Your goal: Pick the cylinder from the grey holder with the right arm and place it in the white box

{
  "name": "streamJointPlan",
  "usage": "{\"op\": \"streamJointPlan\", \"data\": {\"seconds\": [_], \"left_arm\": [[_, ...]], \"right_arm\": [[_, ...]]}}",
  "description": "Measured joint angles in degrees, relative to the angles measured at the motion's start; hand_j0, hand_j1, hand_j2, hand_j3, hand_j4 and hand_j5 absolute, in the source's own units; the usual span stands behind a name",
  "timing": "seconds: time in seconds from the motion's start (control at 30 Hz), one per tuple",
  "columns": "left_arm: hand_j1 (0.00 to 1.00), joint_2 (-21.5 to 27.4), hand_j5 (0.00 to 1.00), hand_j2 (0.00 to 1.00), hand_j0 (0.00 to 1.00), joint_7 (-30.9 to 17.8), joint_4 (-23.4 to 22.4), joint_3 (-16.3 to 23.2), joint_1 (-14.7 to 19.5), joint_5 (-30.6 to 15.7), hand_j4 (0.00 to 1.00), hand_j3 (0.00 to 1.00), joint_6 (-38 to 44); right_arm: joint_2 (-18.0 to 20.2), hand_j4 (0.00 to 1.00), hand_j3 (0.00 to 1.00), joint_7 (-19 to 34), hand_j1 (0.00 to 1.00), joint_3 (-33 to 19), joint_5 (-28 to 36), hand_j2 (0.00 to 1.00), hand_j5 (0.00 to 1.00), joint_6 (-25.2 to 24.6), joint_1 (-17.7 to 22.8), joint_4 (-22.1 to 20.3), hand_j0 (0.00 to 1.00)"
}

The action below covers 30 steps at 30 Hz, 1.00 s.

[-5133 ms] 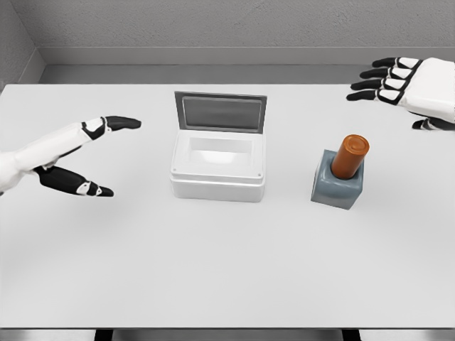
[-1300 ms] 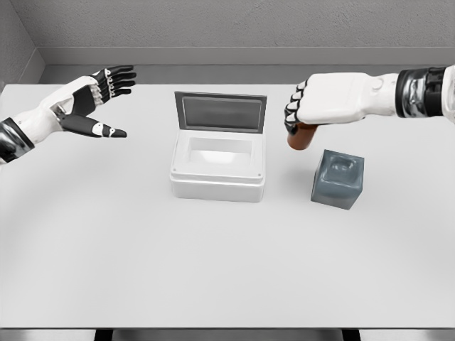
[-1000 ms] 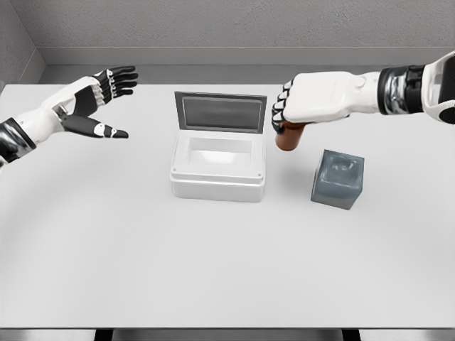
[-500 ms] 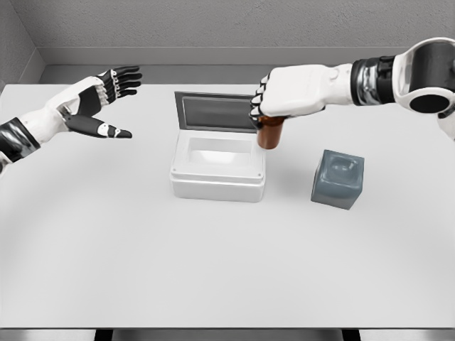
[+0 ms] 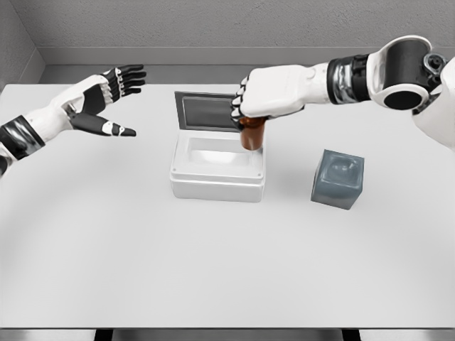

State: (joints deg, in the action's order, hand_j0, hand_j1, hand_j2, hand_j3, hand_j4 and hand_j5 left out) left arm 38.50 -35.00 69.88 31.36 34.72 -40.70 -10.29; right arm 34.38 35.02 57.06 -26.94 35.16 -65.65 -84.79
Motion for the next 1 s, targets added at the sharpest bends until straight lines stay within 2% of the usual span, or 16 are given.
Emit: {"op": "streamJointPlan", "data": {"seconds": [0.2, 0.23, 0.27, 0.3, 0.53, 0.63, 0.73, 0.83, 0.9, 0.97, 1.0], "left_arm": [[1.00, -0.1, 1.00, 1.00, 1.00, 0.0, -0.2, 0.2, 0.0, 0.0, 1.00, 1.00, 0.0], [1.00, -0.1, 1.00, 1.00, 1.00, 0.0, -0.2, 0.2, 0.0, 0.0, 1.00, 1.00, 0.0], [1.00, -0.1, 1.00, 1.00, 1.00, 0.0, -0.2, 0.2, 0.0, 0.0, 1.00, 1.00, 0.0], [1.00, -0.1, 1.00, 1.00, 1.00, 0.0, -0.2, 0.2, 0.0, 0.0, 1.00, 1.00, 0.0], [1.00, -0.1, 1.00, 1.00, 1.00, 0.0, -0.2, 0.2, 0.0, 0.0, 1.00, 1.00, 0.0], [1.00, -0.2, 1.00, 1.00, 1.00, 0.0, -0.2, 0.2, 0.0, 0.0, 1.00, 1.00, 0.0], [1.00, -1.0, 1.00, 1.00, 1.00, 0.0, -0.3, 0.3, 0.1, 0.0, 1.00, 1.00, 0.0], [1.00, -2.5, 1.00, 1.00, 1.00, 0.0, -1.0, 0.4, 0.7, 0.1, 1.00, 1.00, 0.0], [1.00, -3.4, 1.00, 1.00, 1.00, 0.0, -1.6, 0.4, 1.3, 0.1, 1.00, 1.00, 0.1], [1.00, -4.2, 1.00, 1.00, 1.00, 0.0, -2.3, 0.6, 2.5, 0.1, 1.00, 1.00, 0.1], [1.00, -4.6, 1.00, 1.00, 1.00, 0.0, -2.7, 1.0, 3.3, 0.0, 1.00, 1.00, 0.1]], "right_arm": [[-1.3, 0.54, 0.54, 0.0, 0.54, 0.7, 0.0, 0.54, 0.54, 0.0, -0.9, 0.2, 0.54], [-1.5, 0.57, 0.57, 0.0, 0.57, 0.8, 0.0, 0.57, 0.57, 0.0, -0.9, 0.4, 0.57], [-1.7, 0.74, 0.74, 0.0, 0.74, 0.8, 0.0, 0.74, 0.74, 0.0, -0.9, 0.5, 0.74], [-2.0, 1.00, 1.00, 0.0, 1.00, 0.9, -0.4, 1.00, 1.00, 0.0, -0.9, 0.6, 1.00], [-2.9, 1.00, 1.00, 0.0, 1.00, 0.7, -1.6, 1.00, 1.00, 0.0, -0.8, 0.5, 1.00], [-2.1, 1.00, 1.00, 0.0, 1.00, 0.4, -1.6, 1.00, 1.00, 0.0, -0.7, -0.3, 1.00], [3.3, 1.00, 1.00, 0.0, 1.00, -1.2, -0.5, 1.00, 1.00, 0.0, 0.9, -6.1, 1.00], [13.0, 1.00, 1.00, 0.0, 1.00, -5.0, 5.7, 1.00, 1.00, 0.0, 1.9, -12.5, 1.00], [19.1, 1.00, 1.00, 0.0, 1.00, -9.0, 11.0, 1.00, 1.00, 0.0, 5.2, -14.5, 1.00], [23.7, 1.00, 1.00, 0.0, 1.00, -13.8, 15.9, 1.00, 1.00, 0.0, 12.9, -15.4, 1.00], [25.2, 1.00, 1.00, 0.0, 1.00, -17.1, 18.0, 1.00, 1.00, -0.1, 18.8, -15.7, 1.00]]}}
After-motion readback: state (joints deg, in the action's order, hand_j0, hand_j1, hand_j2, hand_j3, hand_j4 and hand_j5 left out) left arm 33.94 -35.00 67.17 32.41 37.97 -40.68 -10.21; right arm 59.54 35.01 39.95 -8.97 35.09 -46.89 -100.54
